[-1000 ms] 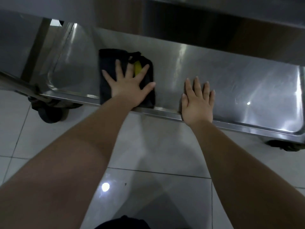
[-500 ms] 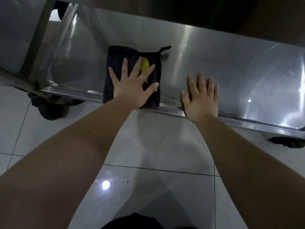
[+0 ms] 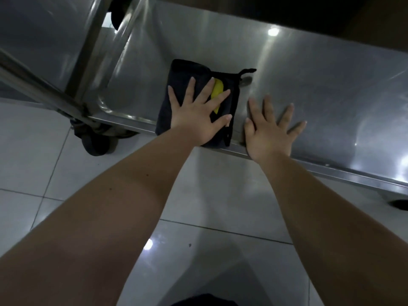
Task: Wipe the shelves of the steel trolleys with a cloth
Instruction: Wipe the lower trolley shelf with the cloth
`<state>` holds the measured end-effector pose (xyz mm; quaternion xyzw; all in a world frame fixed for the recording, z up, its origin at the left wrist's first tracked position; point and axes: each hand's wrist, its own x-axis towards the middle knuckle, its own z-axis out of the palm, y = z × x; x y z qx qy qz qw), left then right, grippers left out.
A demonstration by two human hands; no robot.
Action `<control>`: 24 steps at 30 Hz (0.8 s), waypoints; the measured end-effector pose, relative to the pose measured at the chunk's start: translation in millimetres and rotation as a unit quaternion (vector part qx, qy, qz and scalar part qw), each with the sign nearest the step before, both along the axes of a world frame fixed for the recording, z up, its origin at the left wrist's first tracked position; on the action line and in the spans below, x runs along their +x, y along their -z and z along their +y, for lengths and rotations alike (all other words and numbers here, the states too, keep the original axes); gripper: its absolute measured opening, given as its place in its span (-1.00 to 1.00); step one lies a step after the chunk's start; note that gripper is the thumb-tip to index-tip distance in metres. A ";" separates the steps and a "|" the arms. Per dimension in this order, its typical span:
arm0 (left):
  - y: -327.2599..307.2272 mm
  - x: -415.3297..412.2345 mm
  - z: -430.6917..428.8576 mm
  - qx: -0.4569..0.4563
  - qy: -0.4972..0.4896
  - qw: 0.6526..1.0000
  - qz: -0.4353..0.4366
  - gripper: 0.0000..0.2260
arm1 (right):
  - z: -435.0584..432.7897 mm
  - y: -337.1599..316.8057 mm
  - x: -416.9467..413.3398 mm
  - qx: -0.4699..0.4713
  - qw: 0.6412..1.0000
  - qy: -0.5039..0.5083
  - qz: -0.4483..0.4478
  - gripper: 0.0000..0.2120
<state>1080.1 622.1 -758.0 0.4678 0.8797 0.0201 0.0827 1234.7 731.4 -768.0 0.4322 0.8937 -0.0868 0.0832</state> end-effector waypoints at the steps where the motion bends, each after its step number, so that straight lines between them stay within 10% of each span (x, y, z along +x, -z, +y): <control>1: 0.0 -13.8 -7.4 -0.003 -0.015 1.000 -0.005 -0.43 | 0.4 -0.3 0.3 0.002 1.000 0.000 -0.001 -0.48; 9: 0.0 -76.3 -54.3 -0.045 -0.147 0.988 -0.017 -0.45 | -5.8 -0.3 -9.1 0.020 0.999 0.023 -0.030 -0.46; 20: 0.6 -18.1 -9.9 0.002 0.010 1.000 0.002 -0.45 | -18.3 0.6 -37.4 0.009 0.999 -0.050 -0.014 -0.46; 24: -2.0 -93.7 -62.7 -0.025 -0.106 0.994 -0.011 -0.40 | -18.8 2.4 -39.5 0.008 0.999 -0.051 -0.001 -0.47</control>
